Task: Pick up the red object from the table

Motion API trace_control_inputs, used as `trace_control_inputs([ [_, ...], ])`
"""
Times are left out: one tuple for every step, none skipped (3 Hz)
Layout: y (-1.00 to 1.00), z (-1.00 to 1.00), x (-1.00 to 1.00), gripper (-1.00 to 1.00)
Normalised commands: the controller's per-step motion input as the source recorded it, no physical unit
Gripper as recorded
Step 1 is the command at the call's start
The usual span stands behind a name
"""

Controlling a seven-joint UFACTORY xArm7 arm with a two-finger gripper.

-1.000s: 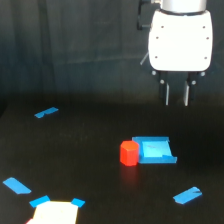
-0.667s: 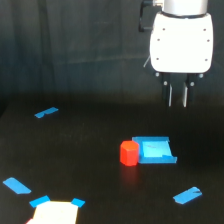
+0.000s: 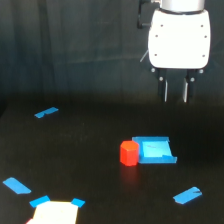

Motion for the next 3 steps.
trace_control_inputs([
  [0.12, -0.2, 0.15, 1.0],
  [-0.06, -0.3, 0.62, 1.0],
  [0.48, -1.0, 0.88, -1.0],
])
